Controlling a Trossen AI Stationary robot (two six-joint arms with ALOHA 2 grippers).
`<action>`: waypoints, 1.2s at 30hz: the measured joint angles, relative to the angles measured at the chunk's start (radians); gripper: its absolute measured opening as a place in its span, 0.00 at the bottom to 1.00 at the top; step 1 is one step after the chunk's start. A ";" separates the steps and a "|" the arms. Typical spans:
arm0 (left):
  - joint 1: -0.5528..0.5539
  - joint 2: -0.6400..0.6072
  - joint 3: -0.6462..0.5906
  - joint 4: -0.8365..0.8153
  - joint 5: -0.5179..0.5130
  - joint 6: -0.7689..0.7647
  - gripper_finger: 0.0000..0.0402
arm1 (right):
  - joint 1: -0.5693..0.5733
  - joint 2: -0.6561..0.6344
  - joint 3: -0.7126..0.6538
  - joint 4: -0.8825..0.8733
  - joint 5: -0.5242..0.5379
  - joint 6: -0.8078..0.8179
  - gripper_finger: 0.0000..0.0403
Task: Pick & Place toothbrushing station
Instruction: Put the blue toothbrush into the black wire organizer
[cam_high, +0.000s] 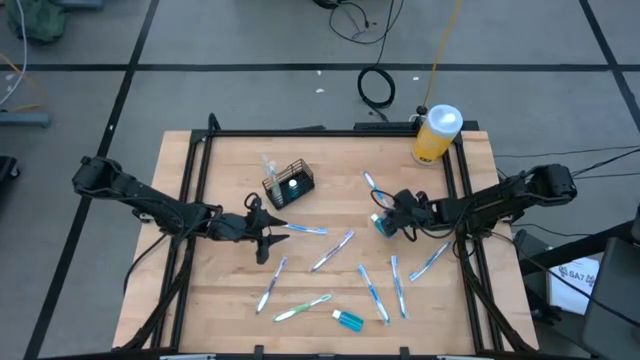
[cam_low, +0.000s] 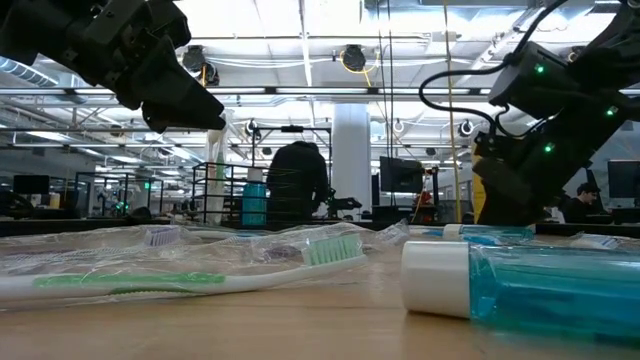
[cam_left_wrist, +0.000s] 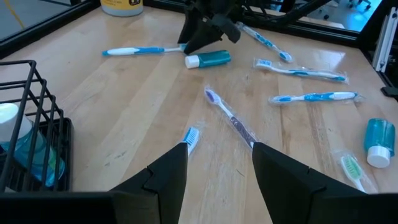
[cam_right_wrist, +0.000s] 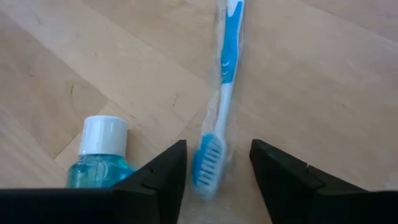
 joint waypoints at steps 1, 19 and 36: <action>0.000 0.000 0.000 0.000 0.000 0.000 0.47 | 0.000 0.000 0.000 -0.002 0.001 -0.001 0.38; 0.000 0.000 0.000 -0.001 0.000 -0.027 0.47 | 0.000 0.005 -0.006 0.120 0.011 -0.164 0.12; 0.000 -0.178 0.000 -0.033 0.192 -0.007 0.47 | 0.002 -0.068 0.219 0.230 0.015 -0.651 0.08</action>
